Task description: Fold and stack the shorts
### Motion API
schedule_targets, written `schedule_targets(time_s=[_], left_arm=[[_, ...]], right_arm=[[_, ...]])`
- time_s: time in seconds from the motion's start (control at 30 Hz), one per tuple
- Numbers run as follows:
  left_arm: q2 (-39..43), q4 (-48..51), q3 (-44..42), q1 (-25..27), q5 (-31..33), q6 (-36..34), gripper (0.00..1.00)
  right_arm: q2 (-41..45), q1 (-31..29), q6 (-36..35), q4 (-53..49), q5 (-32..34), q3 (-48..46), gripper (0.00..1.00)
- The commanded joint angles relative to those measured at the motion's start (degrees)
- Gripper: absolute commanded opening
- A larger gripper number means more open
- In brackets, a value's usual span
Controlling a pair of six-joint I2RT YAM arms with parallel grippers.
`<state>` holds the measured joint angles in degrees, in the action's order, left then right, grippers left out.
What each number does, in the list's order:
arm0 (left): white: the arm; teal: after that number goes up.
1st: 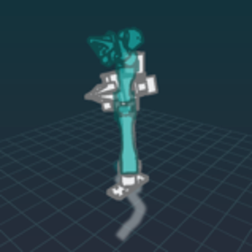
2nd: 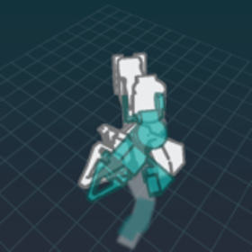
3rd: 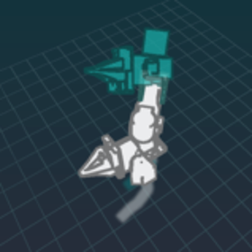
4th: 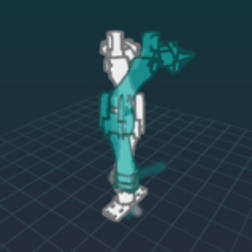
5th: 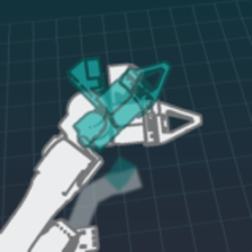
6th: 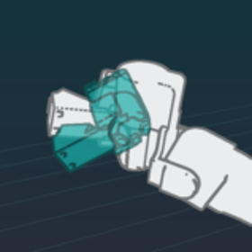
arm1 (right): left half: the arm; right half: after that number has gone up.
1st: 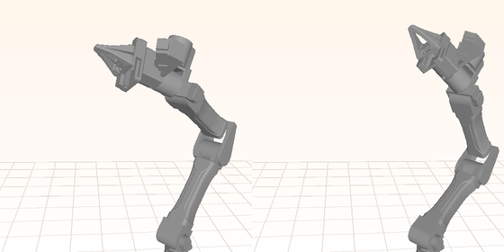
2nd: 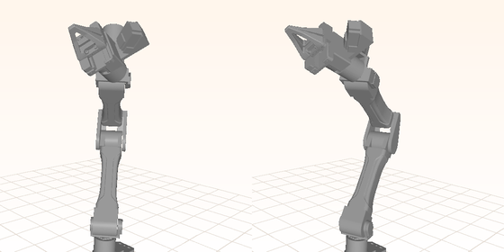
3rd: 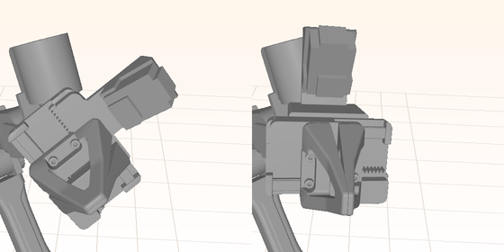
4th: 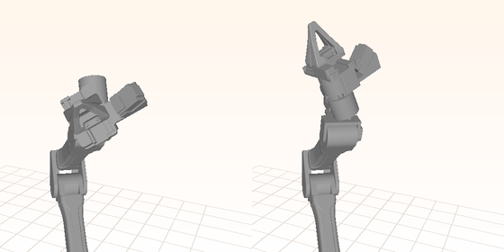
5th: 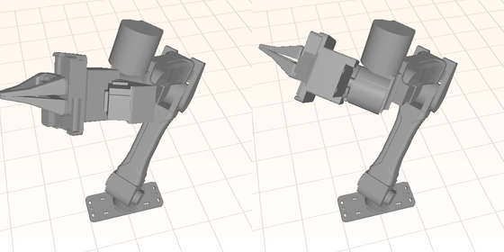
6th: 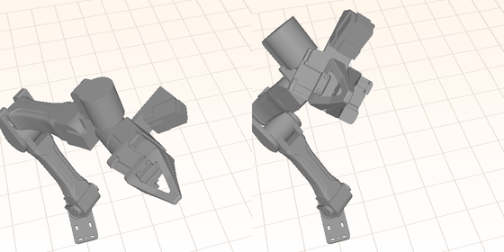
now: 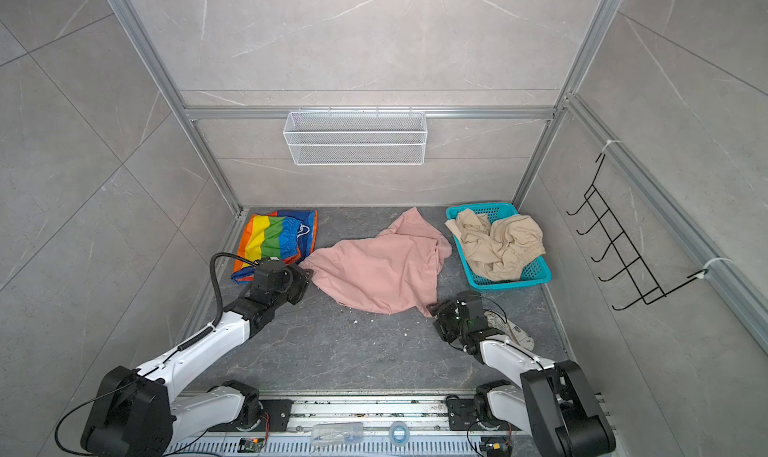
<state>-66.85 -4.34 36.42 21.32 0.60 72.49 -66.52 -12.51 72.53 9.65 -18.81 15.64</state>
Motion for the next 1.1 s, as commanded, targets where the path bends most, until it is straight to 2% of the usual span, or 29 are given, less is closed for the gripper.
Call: schedule_targets(time_s=[0.0,0.33,0.47,0.57,0.67,0.77,0.9,1.07], left_arm=[[-0.21,-2.68,0.18,-0.40,-1.20,-1.82,0.00],[-1.05,-3.75,-0.18,-0.49,-2.16,-1.47,0.00],[-0.82,-3.70,-0.32,-0.49,-2.30,-1.47,0.00],[-0.78,-3.75,-0.56,-0.48,-2.44,-1.64,0.00],[-1.34,-4.10,-0.57,-0.49,-3.08,-2.20,0.00],[-1.55,-3.09,0.12,-0.65,-3.67,-3.83,0.00],[-1.78,0.95,4.43,-3.78,-6.62,-8.96,0.00],[-6.93,9.50,18.56,-9.88,-13.74,-16.83,0.00]], right_arm=[[0.77,-0.21,-4.43,-7.69,3.06,1.12,0.58],[-9.19,-0.24,-5.02,-0.48,4.28,2.19,0.38],[-12.09,-0.19,-5.93,0.84,5.49,2.94,0.32],[-14.17,-0.23,-6.98,2.07,6.70,3.26,0.22],[-15.67,-0.21,-8.18,3.09,7.27,4.27,0.03],[-14.56,-0.03,-9.60,1.09,7.42,7.37,0.00],[-9.39,1.47,-14.75,-7.52,8.38,17.21,0.00],[-9.55,4.05,-22.82,-19.51,9.20,39.11,0.00]])
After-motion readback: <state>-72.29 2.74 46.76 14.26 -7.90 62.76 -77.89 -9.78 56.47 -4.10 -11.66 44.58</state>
